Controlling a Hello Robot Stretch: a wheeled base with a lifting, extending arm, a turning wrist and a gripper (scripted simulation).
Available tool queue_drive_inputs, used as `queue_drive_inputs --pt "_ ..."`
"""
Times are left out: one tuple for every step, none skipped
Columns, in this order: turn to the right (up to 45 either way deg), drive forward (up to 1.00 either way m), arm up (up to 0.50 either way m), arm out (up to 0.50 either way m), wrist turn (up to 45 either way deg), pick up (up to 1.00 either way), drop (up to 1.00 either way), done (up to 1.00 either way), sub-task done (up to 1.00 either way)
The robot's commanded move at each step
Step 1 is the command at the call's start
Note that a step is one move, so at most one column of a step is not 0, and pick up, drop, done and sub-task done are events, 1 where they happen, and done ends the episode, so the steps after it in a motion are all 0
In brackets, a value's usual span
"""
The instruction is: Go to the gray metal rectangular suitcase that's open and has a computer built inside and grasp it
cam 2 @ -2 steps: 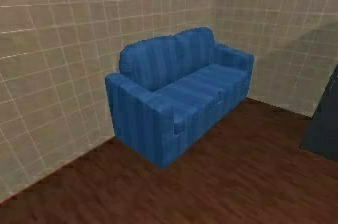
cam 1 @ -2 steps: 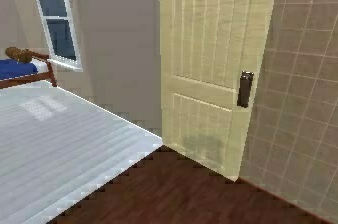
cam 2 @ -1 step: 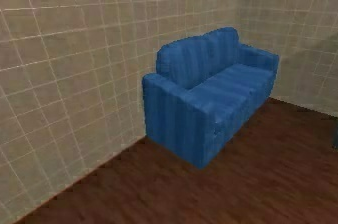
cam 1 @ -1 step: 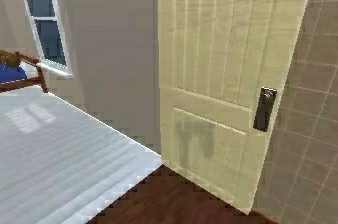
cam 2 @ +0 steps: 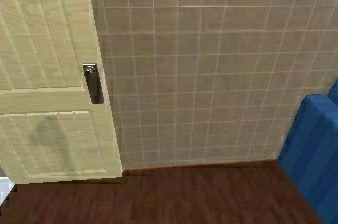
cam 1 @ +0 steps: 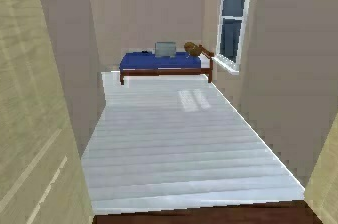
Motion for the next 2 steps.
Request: queue_drive_inputs --pt "-3.0 0.0 0.0 0.0 0.0 0.0 0.0 0.0 0.0" --pt "0.0 1.0 0.0 0.0 0.0 0.0 0.0 0.0 0.0"
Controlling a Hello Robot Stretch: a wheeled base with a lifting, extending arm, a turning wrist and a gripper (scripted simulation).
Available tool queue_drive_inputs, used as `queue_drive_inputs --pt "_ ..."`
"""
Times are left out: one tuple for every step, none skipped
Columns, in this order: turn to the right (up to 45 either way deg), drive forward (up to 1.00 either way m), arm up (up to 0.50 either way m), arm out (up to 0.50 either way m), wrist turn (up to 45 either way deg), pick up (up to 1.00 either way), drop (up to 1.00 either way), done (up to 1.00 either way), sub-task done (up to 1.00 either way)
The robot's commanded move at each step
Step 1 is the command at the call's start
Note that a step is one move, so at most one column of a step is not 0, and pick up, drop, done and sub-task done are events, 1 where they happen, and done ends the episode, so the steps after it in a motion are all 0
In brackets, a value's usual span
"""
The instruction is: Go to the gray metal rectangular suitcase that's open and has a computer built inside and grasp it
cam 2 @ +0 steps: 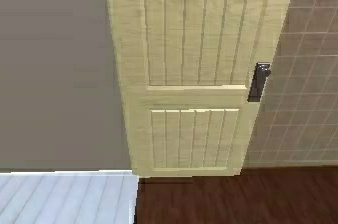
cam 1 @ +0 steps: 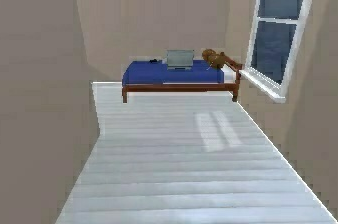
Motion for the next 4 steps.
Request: queue_drive_inputs --pt "0.0 0.35 0.0 0.0 0.0 0.0 0.0 0.0 0.0" --pt "-3.0 0.0 0.0 0.0 0.0 0.0 0.0 0.0 0.0" --pt "0.0 1.0 0.0 0.0 0.0 0.0 0.0 0.0 0.0" --pt "0.0 1.0 0.0 0.0 0.0 0.0 0.0 0.0 0.0"
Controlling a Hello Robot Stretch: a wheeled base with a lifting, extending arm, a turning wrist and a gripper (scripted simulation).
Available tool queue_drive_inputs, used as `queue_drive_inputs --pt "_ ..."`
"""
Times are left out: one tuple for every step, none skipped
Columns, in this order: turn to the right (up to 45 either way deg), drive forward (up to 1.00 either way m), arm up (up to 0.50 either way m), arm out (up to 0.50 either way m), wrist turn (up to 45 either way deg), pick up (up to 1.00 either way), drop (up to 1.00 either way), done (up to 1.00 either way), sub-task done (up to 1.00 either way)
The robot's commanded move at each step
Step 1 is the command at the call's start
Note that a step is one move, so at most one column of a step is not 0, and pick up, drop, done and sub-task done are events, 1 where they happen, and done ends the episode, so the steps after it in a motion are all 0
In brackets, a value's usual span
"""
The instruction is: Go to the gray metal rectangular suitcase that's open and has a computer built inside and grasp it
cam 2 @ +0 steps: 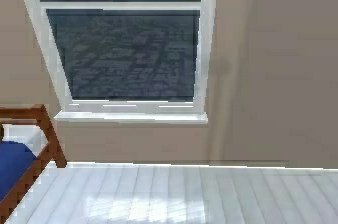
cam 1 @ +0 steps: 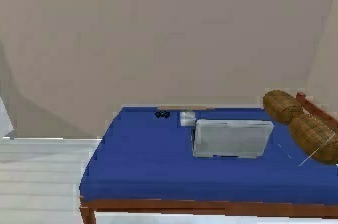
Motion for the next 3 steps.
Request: queue_drive_inputs --pt "-6.0 0.0 0.0 0.0 0.0 0.0 0.0 0.0 0.0" --pt "0.0 0.4 0.0 0.0 0.0 0.0 0.0 0.0 0.0" --pt "-45.0 0.0 0.0 0.0 0.0 0.0 0.0 0.0 0.0"
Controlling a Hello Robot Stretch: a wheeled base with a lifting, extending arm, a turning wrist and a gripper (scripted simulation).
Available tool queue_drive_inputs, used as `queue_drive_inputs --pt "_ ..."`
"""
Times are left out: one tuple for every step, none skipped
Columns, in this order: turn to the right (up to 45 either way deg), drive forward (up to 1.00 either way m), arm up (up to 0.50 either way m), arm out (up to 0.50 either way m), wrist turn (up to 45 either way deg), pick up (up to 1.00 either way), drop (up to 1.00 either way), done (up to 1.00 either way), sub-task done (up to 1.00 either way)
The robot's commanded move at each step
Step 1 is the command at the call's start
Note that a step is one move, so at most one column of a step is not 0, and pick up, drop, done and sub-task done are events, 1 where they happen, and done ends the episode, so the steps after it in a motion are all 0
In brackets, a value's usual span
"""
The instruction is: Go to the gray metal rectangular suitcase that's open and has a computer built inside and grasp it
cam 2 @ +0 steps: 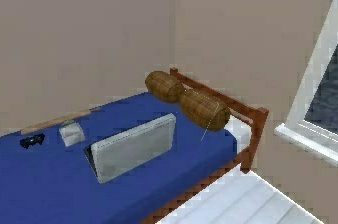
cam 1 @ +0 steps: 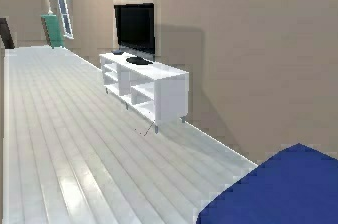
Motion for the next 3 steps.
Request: queue_drive_inputs --pt "-9.0 0.0 0.0 0.0 0.0 0.0 0.0 0.0 0.0" --pt "0.0 0.0 0.5 0.0 0.0 0.0 0.0 0.0 0.0" --pt "0.0 0.0 0.24 0.0 0.0 0.0 0.0 0.0 0.0"
